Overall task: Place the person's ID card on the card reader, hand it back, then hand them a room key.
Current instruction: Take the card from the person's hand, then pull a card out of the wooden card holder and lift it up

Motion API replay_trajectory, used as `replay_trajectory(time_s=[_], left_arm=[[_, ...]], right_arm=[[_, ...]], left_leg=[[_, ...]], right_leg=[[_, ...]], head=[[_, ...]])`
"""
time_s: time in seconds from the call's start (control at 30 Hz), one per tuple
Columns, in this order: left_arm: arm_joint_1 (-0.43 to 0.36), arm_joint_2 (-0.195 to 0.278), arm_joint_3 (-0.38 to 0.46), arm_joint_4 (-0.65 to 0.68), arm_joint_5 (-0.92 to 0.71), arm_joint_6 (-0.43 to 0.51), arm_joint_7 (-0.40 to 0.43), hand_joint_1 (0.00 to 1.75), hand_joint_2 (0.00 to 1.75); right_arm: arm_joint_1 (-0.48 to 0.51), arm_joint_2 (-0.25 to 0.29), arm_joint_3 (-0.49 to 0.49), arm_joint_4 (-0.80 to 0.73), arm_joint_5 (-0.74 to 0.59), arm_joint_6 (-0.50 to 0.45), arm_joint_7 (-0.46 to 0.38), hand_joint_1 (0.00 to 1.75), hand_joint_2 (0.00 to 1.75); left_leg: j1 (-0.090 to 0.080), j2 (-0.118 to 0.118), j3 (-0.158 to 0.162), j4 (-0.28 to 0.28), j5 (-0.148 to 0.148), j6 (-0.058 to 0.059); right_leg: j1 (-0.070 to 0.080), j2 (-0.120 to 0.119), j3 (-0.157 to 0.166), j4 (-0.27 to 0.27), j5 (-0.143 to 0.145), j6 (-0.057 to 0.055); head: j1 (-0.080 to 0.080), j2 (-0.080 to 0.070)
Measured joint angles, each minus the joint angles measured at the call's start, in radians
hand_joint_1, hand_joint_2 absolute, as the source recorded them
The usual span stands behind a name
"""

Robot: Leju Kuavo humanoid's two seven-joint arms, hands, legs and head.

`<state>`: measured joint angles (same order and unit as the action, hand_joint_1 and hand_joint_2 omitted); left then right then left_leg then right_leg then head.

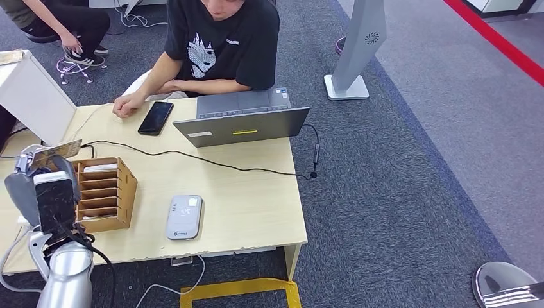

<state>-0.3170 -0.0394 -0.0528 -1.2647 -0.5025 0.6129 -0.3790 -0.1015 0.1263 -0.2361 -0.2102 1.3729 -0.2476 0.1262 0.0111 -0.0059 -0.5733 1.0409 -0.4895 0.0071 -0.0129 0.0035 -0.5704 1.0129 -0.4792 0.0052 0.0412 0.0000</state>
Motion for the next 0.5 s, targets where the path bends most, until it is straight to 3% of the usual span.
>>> replay_trajectory(time_s=[0.27,0.5], left_arm=[[0.08,-0.024,-0.143,-0.013,-0.093,-0.084,0.048,1.75,1.75],[0.104,-0.041,-0.226,-0.006,-0.103,-0.112,0.067,1.75,1.75]], right_arm=[[0.005,0.0,0.0,0.0,-0.001,-0.006,0.0,0.0,1.75],[0.006,0.0,0.0,0.0,-0.001,-0.006,-0.001,0.0,1.75]], left_leg=[[0.0,0.0,0.0,0.0,0.0,0.0],[0.0,0.0,0.0,0.0,0.0,0.0]], right_leg=[[0.0,0.0,0.0,0.0,0.0,0.0],[0.0,0.0,0.0,0.0,0.0,0.0]], head=[[0.0,0.0],[0.0,0.0]])
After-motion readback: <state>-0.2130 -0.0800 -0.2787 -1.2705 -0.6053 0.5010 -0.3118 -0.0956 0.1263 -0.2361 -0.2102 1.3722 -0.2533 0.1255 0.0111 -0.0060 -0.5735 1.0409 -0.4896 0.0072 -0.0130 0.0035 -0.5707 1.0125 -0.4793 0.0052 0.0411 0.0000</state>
